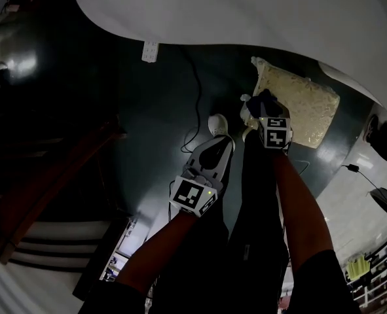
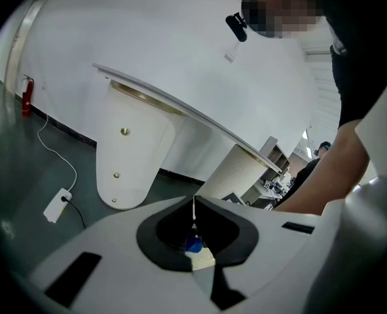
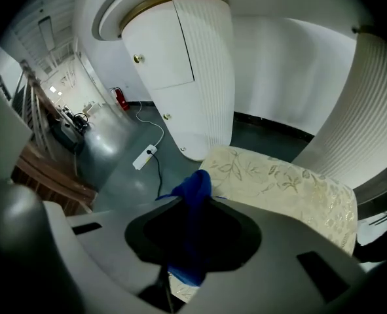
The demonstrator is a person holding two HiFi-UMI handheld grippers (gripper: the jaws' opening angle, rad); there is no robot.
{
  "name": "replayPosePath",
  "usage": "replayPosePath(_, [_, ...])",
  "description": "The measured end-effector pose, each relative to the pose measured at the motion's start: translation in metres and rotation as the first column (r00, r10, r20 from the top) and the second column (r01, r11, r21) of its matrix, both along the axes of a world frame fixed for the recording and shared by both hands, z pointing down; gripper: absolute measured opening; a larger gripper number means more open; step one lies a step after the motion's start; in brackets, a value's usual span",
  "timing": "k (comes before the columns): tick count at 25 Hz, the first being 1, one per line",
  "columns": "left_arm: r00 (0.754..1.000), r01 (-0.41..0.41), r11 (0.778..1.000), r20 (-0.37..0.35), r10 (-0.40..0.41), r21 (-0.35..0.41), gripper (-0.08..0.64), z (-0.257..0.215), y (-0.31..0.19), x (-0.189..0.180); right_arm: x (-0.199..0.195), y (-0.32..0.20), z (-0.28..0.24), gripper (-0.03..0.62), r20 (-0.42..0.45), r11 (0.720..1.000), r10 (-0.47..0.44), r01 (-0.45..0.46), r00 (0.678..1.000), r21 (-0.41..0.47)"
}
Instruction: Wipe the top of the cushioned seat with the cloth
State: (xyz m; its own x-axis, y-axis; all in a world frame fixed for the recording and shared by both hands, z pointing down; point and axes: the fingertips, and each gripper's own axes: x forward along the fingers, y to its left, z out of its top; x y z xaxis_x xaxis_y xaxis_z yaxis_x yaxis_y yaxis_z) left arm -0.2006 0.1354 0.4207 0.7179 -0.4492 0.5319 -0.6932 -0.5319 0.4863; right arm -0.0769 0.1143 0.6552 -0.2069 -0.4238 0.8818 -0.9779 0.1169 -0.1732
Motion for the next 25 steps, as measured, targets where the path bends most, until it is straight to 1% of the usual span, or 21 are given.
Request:
replayPosePath(6, [1.0,-0.027,1.0,-0.011,0.027,0.0,0.02,-0.001,0.005,0.011,0.001,-0.003,-0.003,0.098,0.018,1.0,-0.009,0.009,1.0,-0.01])
replayPosePath(9, [0.999,-0.042,0.999,-0.019,0.043,0.013,0.02,-0.004,0.003,0.022,0.007,-0.003,-0.003,0.098,0.01,1.0,-0.014,0.014,1.0,-0.002])
replayPosePath(13, [0.998,-0.063,0.998,-0.016,0.064,0.014,0.02,-0.004,0.004,0.034,0.023,0.005,0.004,0.098,-0.023,1.0,-0.002,0.003,1.0,0.024])
replayPosePath(16, [0.997,-0.076,0.997,-0.015,0.076,0.011,0.02,-0.003,0.007,0.044,0.034,0.011,0.007,0.098,-0.021,1.0,0.018,-0.018,1.0,0.023])
replayPosePath(20, [0.994,-0.105,0.994,-0.014,0.105,0.011,0.02,-0.002,0.013,0.059,0.051,0.018,0.009,0.098,-0.022,1.0,0.018,-0.018,1.0,0.02])
replayPosePath(23, [0.992,-0.129,0.992,-0.015,0.129,0.009,0.02,0.0,0.018,0.072,0.065,0.024,0.009,0.098,-0.024,0.999,0.043,-0.042,0.999,0.02])
replayPosePath(25, [0.99,-0.141,0.99,-0.016,0.141,0.007,0.02,0.0,0.022,0.08,0.076,0.029,0.01,0.098,-0.029,0.999,0.042,-0.041,0.999,0.016])
